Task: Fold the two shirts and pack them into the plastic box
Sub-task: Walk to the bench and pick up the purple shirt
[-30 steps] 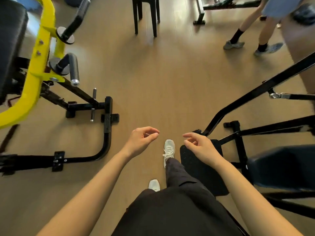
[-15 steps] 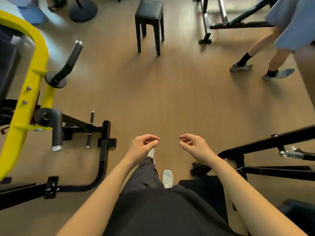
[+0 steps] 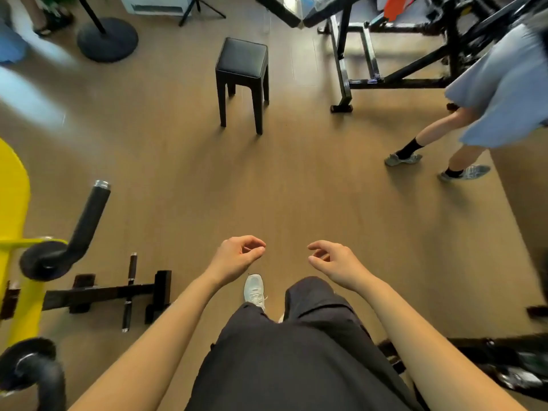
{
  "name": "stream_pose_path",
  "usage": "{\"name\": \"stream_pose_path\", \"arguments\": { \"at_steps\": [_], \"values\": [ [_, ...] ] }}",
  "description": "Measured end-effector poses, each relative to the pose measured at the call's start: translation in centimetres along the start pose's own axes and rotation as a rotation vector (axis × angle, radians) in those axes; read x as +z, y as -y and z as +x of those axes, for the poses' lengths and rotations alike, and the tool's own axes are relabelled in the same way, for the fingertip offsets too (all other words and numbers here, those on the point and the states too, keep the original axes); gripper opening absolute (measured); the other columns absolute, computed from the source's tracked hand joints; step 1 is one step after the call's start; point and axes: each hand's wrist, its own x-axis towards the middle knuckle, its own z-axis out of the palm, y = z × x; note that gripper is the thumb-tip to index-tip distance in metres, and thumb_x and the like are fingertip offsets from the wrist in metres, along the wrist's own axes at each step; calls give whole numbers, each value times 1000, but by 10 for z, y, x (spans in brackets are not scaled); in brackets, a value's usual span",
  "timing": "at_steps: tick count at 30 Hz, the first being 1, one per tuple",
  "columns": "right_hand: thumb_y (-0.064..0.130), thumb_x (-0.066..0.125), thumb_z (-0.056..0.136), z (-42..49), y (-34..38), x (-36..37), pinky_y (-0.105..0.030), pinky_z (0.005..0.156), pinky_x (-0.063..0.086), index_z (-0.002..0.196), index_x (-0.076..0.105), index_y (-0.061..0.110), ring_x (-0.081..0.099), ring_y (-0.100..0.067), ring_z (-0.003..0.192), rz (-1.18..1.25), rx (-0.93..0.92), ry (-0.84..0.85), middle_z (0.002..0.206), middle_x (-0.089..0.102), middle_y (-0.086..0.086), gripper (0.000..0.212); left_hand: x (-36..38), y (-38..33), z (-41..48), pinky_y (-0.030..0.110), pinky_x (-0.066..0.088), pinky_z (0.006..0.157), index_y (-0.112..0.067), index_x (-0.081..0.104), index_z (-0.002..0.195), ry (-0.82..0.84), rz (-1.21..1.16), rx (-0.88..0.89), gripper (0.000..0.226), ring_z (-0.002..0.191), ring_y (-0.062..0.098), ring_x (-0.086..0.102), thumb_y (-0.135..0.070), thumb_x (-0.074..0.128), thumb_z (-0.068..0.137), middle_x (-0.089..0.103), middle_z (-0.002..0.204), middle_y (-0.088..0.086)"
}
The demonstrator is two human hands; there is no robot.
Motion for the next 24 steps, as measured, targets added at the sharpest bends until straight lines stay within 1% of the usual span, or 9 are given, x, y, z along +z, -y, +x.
{"name": "stream_pose_path", "arguments": {
  "at_steps": [4, 10, 14, 16, 20, 22, 24],
  "values": [
    [33, 61, 97, 54, 15, -46, -29, 88, 51, 128, 62, 23, 64, -12, 95, 87, 32, -39, 107, 67, 5, 33, -38, -39, 75, 30, 55, 93, -23, 78, 105, 3, 30, 6, 16, 99, 11, 70, -30, 68, 95, 77, 102, -8],
    [31, 62, 96, 155, 17, -125, -22, 77, 46, 126, 65, 24, 62, -6, 88, 152, 44, -44, 105, 66, 5, 31, -69, -103, 197, 34, 56, 93, -22, 78, 107, 45, 156, 2, 19, 97, 12, 70, -32, 66, 95, 77, 103, -5],
    [31, 62, 96, 223, 23, -192, -27, 85, 47, 125, 65, 23, 62, -11, 92, 168, 27, -46, 102, 66, 7, 31, -82, -152, 269, 34, 56, 93, -23, 77, 107, 56, 173, -27, 19, 98, 11, 69, -32, 66, 95, 76, 103, -7],
    [32, 62, 96, 253, 30, -227, -27, 85, 47, 125, 65, 23, 61, -9, 91, 169, 14, -44, 100, 65, 9, 30, -90, -176, 302, 30, 55, 90, -24, 77, 107, 58, 159, -28, 18, 97, 9, 69, -32, 65, 96, 76, 102, -9],
    [32, 63, 96, 305, 49, -295, -28, 86, 48, 123, 65, 22, 59, -8, 88, 143, -8, -73, 97, 65, 9, 29, -108, -215, 359, 20, 52, 84, -21, 77, 108, 44, 105, -14, 18, 96, 5, 68, -28, 67, 96, 75, 101, -9],
    [32, 62, 96, 332, 58, -323, -30, 87, 50, 123, 65, 23, 59, -8, 87, 141, -9, -83, 97, 65, 9, 28, -118, -227, 389, 19, 52, 83, -22, 77, 107, 47, 85, -26, 17, 96, 5, 68, -28, 67, 96, 75, 100, -10],
    [34, 62, 97, 360, 68, -345, -32, 89, 52, 123, 64, 24, 61, -9, 91, 136, -3, -77, 99, 66, 9, 28, -128, -236, 422, 18, 52, 81, -23, 77, 107, 50, 67, -36, 16, 95, 4, 68, -29, 67, 95, 75, 100, -10]
  ]
}}
